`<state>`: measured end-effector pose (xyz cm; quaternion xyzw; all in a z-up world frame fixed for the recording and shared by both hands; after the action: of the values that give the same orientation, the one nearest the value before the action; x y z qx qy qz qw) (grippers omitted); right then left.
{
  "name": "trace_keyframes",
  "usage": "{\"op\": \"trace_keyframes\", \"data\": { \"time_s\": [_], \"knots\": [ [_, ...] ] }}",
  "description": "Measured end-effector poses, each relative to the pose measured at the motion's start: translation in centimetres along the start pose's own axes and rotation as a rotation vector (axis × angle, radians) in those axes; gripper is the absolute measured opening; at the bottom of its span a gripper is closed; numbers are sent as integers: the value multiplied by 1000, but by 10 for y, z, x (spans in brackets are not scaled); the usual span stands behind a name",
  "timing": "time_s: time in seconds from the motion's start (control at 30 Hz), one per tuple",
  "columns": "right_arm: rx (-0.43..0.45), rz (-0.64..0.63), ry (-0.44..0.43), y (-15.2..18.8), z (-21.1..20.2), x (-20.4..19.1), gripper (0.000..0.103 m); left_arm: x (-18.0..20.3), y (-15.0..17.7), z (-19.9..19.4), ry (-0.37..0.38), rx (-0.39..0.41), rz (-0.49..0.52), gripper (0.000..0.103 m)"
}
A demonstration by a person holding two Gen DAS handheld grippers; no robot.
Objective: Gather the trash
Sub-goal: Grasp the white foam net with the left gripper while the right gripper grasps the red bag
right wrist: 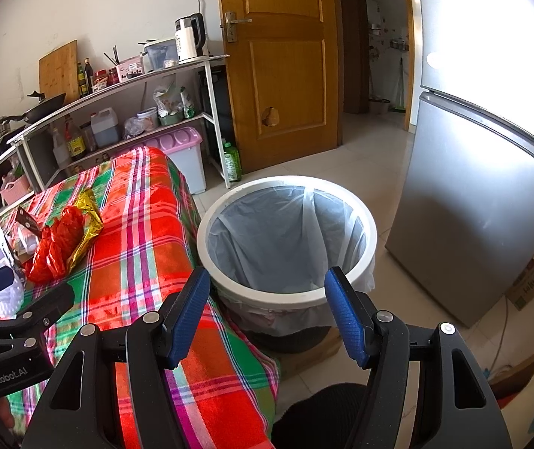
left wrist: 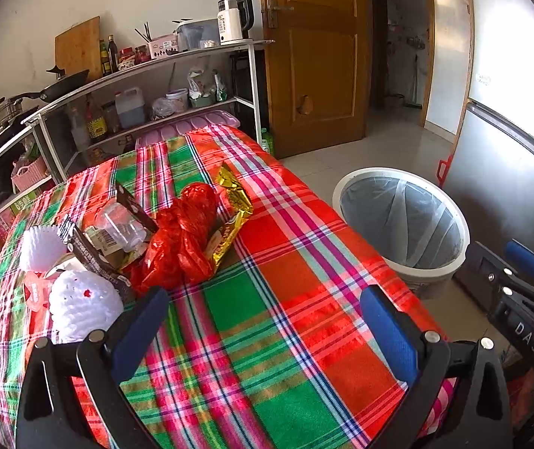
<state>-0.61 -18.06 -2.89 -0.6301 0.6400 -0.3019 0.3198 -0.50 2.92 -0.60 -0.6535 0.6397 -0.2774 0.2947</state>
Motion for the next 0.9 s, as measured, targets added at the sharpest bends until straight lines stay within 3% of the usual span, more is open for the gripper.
{"op": "trace_keyframes", "data": {
  "time_s": [0.17, 0.37, 0.6, 0.83, 0.9],
  "knots": [
    [10, -12, -45, -2, 1, -10, 65, -29, 6, -14, -14, 9, -18, 103],
    [20, -70, -172, -6, 4, -41, 65, -78, 9, -34, -53, 44, -95, 103],
    [-9, -146, -296, -7, 14, -85, 65, -135, 20, -26, -49, -19, -237, 103],
    [-49, -182, -392, -14, 30, -128, 65, -170, 30, -16, -68, -53, -317, 103],
    [-57, -189, -412, -17, 34, -138, 65, -174, 29, -12, -43, -48, -342, 103]
  ]
}}
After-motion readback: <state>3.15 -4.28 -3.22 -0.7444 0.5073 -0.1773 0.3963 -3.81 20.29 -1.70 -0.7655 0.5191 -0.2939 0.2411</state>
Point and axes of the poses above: each gripper's, at about its wrist camera, not at the fingertips, and z roughly the way its jaws point, x to its right, y to its underside, the point moved 1 cm from there along z, roughly the way its jaws point, and after that the axes turned 3 degrees about -z, right-handed, at the moved point
